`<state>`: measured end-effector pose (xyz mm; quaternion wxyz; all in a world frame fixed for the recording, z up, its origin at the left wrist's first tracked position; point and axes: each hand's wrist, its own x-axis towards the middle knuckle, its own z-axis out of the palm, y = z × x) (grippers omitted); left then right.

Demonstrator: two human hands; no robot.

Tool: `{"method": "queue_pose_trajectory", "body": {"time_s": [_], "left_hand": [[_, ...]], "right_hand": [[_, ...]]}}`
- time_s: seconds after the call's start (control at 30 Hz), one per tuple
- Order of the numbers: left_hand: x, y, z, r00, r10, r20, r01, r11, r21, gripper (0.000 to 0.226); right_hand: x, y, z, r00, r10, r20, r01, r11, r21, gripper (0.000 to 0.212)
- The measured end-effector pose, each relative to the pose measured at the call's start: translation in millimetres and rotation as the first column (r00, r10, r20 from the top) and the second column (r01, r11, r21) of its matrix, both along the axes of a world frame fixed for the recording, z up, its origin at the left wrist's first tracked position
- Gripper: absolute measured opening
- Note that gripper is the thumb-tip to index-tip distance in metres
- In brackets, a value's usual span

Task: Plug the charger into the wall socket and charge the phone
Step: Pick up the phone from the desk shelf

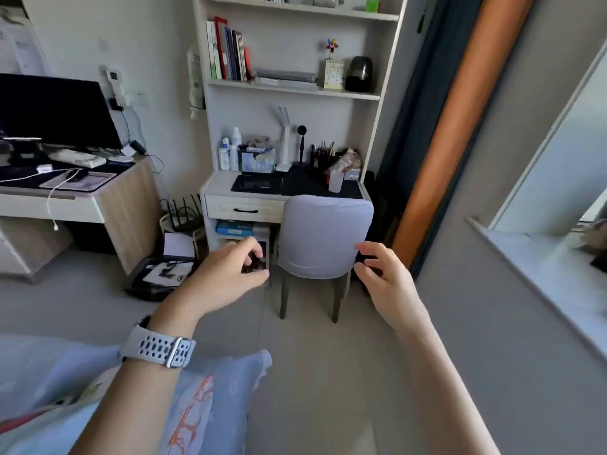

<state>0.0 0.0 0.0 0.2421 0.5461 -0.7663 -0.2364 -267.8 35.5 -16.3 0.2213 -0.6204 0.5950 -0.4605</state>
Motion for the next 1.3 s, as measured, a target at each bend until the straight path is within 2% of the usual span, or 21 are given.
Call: {"method": "queue_pose_trajectory", "body": {"time_s": [0.13, 0.47, 0.67, 0.87, 1.0, 1.3], "left_hand": [[-29, -49, -30, 0.997, 0.041, 0.06, -0.047, 0.993, 0.106, 0.017], [-112, -166, -35, 0.998, 0.046, -0.036, -0.037, 0.976, 0.213, 0.015], [-161, -199, -33, 0.996, 0.017, -0.093, -0.002, 0.988, 0.157, 0.014], [-201, -216, -35, 0.957, 0.088, -0.276, -0.075, 0.996, 0.056, 0.016], [-204, -231, -22, 0.95, 0.113, -0.291, -0.115, 0.993, 0.009, 0.013], [-188, -250, -19, 0.942, 0.189, -0.276, -0.183, 0.982, 0.047, 0.013]], "right_hand": [[-17, -54, -19, 0.999, 0.025, 0.049, -0.027, 0.998, 0.051, 0.029], [-80, -185, -11, 0.997, 0.057, 0.057, -0.063, 0.992, 0.108, 0.029], [-110, -223, -4, 0.997, 0.065, 0.03, -0.068, 0.99, 0.123, 0.029], [-133, -241, -7, 0.998, 0.063, 0.03, -0.066, 0.991, 0.112, 0.03], [-133, -254, -2, 0.991, 0.119, 0.058, -0.125, 0.986, 0.111, 0.028], [-117, -281, 3, 0.964, 0.235, 0.124, -0.248, 0.964, 0.099, 0.024]]}}
